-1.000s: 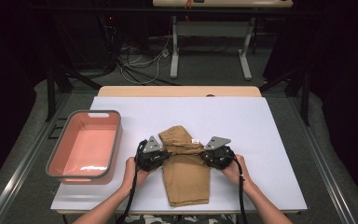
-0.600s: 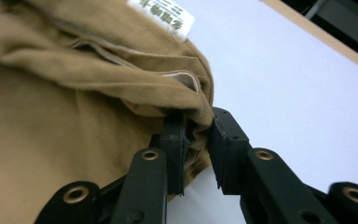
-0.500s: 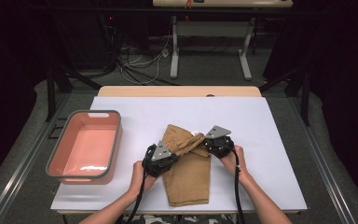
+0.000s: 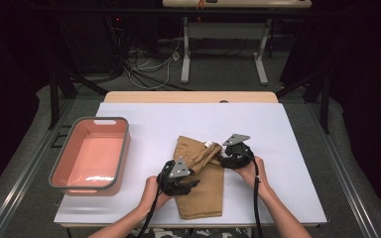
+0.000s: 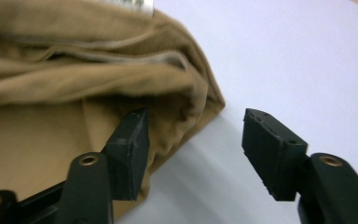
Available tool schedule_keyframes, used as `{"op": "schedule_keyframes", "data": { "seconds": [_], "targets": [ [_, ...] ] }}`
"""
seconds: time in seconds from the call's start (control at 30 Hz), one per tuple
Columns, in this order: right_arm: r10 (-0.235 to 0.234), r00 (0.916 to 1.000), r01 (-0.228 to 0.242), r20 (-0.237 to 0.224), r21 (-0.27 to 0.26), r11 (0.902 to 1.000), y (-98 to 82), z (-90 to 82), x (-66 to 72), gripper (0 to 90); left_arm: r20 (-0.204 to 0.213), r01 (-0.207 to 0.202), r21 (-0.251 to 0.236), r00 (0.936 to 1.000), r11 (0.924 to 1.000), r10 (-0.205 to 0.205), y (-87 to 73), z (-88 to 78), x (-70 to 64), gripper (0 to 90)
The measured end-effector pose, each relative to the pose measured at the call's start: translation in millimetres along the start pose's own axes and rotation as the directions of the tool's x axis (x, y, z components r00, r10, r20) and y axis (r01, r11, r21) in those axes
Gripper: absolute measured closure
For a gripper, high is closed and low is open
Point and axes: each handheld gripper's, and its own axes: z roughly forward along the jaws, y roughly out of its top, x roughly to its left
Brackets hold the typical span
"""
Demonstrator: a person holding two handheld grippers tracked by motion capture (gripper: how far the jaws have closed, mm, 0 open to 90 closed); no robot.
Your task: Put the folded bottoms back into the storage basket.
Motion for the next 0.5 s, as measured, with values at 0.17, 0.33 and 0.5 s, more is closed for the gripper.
{"op": "schedule_keyframes", "data": {
  "seconds": [0.17,0.33,0.5],
  "targets": [
    [0.009,0.9996,-0.009,-0.027,0.004,0.9999,-0.4,-13.9,6.8,36.8,-0.01,0.007,0.003,0.9999,1.0,-0.007,-2.2,-15.8,1.5,40.7],
    [0.03,0.9967,-0.03,-0.075,-0.006,0.9995,1.8,-18.6,18.7,36.0,-0.02,0.028,0.004,0.9994,0.9996,-0.028,-4.0,-29.6,7.4,35.4],
    [0.04,0.993,-0.04,-0.111,-0.002,0.9992,5.4,-15.4,27.8,32.9,-0.084,0.069,-0.022,0.994,0.9974,-0.07,-4.7,-39.1,25.4,34.8]
  ]
}}
